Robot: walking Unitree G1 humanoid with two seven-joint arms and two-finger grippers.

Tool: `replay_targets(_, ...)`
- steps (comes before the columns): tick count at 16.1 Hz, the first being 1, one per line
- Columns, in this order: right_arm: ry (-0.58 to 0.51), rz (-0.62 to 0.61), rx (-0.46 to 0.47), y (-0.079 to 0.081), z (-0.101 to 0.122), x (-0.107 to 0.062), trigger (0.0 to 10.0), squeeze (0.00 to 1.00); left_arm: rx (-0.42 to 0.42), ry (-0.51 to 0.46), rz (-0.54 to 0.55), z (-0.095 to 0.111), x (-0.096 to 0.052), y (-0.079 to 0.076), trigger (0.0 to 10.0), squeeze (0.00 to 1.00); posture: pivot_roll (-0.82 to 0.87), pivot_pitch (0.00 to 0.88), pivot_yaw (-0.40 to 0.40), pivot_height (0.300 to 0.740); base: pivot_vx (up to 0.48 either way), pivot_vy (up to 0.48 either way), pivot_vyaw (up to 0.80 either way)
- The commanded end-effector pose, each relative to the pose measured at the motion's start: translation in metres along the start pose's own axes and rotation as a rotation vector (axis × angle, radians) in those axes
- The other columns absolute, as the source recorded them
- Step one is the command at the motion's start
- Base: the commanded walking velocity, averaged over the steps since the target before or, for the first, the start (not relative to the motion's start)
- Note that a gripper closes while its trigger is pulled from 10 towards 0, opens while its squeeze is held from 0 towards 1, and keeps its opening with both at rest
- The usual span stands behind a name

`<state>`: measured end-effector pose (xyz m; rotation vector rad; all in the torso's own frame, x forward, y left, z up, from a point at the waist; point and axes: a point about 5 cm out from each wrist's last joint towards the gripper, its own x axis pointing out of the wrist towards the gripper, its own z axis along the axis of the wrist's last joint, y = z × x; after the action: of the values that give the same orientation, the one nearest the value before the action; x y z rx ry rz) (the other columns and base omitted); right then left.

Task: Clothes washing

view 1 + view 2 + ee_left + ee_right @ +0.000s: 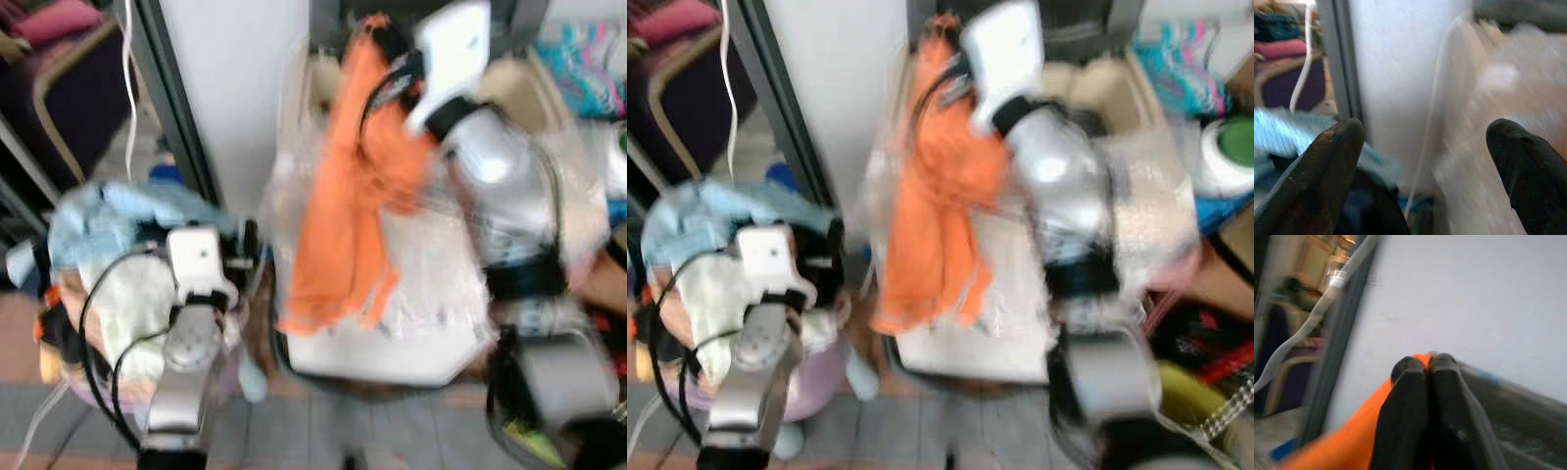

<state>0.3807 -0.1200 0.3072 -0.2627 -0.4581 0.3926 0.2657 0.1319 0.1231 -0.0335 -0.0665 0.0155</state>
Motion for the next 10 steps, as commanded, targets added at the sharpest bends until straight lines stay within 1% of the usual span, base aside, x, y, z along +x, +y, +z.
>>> replay_targets(1,-0.094,-0.06,-0.007,-0.009,0.029,0.017,10.0,0.0,0.018,0.011,0.031,-0.001,-0.001,0.007,10.0,0.0,-0.03,0.017,0.03,0.74,0.0,0.0,0.0)
replay_targets(2,-0.108,-0.195,-0.063,-0.042,0.045,0.024,10.0,0.0,0.013,0.013,0.045,-0.001,-0.001,0.008,10.0,0.0,-0.03,0.016,0.026,0.74,0.0,0.0,0.0)
replay_targets(3,-0.168,-0.272,-0.109,-0.061,0.061,0.024,10.0,0.0,0.016,0.012,0.052,-0.001,-0.001,0.009,10.0,0.0,-0.03,0.016,0.025,0.74,0.0,0.0,0.0)
replay_targets(4,-0.245,-0.303,-0.141,-0.073,0.078,0.022,10.0,0.0,0.02,0.014,0.059,-0.001,-0.002,0.009,10.0,0.0,-0.03,0.017,0.023,0.74,0.0,0.0,0.0)
replay_targets(5,-0.344,-0.3,-0.221,-0.078,0.097,0.019,10.0,0.0,0.02,0.014,0.061,-0.001,-0.002,0.01,10.0,0.0,-0.03,0.017,0.022,0.74,0.0,0.0,0.0)
replay_targets(6,-0.351,-0.257,-0.31,-0.074,0.095,0.018,10.0,0.0,0.021,0.016,0.06,-0.002,-0.002,0.009,10.0,0.0,-0.03,0.017,0.022,0.74,0.0,0.0,0.0)
replay_targets(7,-0.313,-0.251,-0.292,-0.073,0.083,0.018,10.0,0.0,0.02,0.017,0.059,-0.002,-0.001,0.009,10.0,0.0,-0.03,0.017,0.022,0.74,0.0,0.0,0.0)
replay_targets(8,-0.25,-0.248,-0.287,-0.069,0.06,0.016,10.0,0.0,0.019,0.015,0.058,-0.001,-0.001,0.009,10.0,0.0,-0.03,0.019,0.018,0.74,0.0,0.0,0.0)
replay_targets(9,-0.148,-0.243,-0.272,-0.063,0.031,0.011,10.0,0.0,0.018,0.015,0.06,-0.001,-0.001,0.009,10.0,0.0,-0.03,0.022,0.019,0.74,0.0,0.0,0.0)
replay_targets(10,-0.004,-0.234,-0.196,-0.055,-0.001,0.006,10.0,0.0,0.018,0.015,0.066,-0.001,-0.001,0.009,10.0,0.0,-0.03,0.022,0.019,0.74,0.0,0.0,0.0)
